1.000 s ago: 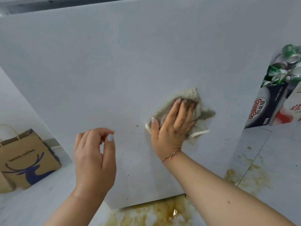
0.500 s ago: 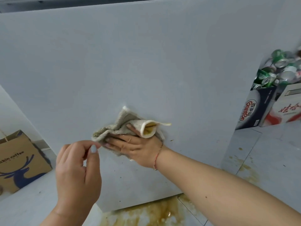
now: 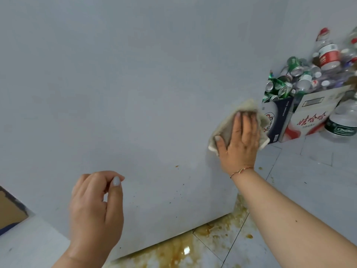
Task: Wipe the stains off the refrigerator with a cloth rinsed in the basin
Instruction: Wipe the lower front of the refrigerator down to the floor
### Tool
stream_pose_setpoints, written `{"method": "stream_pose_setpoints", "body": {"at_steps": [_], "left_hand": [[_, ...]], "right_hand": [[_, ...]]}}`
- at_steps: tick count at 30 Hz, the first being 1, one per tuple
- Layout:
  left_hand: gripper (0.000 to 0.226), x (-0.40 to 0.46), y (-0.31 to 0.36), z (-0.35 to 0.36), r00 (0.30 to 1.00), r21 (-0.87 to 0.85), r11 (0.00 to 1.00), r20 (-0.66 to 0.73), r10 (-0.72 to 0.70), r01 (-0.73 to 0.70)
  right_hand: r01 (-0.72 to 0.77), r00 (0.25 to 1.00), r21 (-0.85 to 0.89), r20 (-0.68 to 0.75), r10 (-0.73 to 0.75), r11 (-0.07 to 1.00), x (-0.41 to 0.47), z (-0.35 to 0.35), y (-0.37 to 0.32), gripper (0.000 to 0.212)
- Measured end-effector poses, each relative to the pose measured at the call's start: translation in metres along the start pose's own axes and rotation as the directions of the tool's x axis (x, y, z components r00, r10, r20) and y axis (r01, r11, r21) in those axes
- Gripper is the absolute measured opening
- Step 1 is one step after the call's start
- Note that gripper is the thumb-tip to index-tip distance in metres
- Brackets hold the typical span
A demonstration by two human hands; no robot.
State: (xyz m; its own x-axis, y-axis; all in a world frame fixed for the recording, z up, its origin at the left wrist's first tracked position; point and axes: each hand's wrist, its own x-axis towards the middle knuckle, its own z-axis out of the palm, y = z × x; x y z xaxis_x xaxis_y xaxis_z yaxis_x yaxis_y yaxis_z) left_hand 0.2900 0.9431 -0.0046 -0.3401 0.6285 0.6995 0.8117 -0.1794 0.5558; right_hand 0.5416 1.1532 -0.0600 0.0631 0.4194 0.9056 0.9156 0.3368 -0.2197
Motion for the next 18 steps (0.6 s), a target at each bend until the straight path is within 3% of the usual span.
{"method": "stream_pose_setpoints", "body": {"at_steps": [3,5,7,8,9,13,18], "left_hand": [[0.024,-0.001,-0.004,-0.003,1.0,0.002,1.0,0.012,-0.022,0.022],[0.023,-0.005,-0.009,-0.01,1.0,0.006,1.0,0.009,-0.021,0.021],[0.022,-0.009,-0.014,-0.017,1.0,0.032,0.999,-0.004,-0.008,0.008],[0.023,-0.011,-0.017,-0.022,1.0,0.049,0.999,-0.008,-0.006,0.007],[0.023,-0.013,-0.02,-0.025,1.0,0.061,0.998,-0.011,-0.007,0.008],[0.025,-0.023,-0.034,-0.045,0.999,0.107,0.994,-0.016,-0.037,0.039],[0.031,-0.035,-0.055,-0.069,0.997,0.144,0.987,-0.021,-0.074,0.076]], "right_hand": [[-0.356,0.934,0.131,0.04,0.354,0.925,-0.01,0.004,-0.02,0.076],[-0.58,0.81,0.26,0.08,0.581,0.772,-0.015,0.005,-0.049,0.077],[-0.72,0.682,0.31,0.156,0.714,0.62,-0.021,0.004,-0.081,0.079],[-0.738,0.664,0.314,0.181,0.726,0.597,-0.027,0.004,-0.098,0.079],[-0.726,0.679,0.314,0.192,0.708,0.611,-0.035,0.003,-0.112,0.078],[-0.518,0.855,0.245,0.175,0.488,0.819,-0.068,0.005,-0.165,0.073],[-0.101,0.991,0.2,0.11,0.08,0.975,-0.095,0.006,-0.213,0.07]]}}
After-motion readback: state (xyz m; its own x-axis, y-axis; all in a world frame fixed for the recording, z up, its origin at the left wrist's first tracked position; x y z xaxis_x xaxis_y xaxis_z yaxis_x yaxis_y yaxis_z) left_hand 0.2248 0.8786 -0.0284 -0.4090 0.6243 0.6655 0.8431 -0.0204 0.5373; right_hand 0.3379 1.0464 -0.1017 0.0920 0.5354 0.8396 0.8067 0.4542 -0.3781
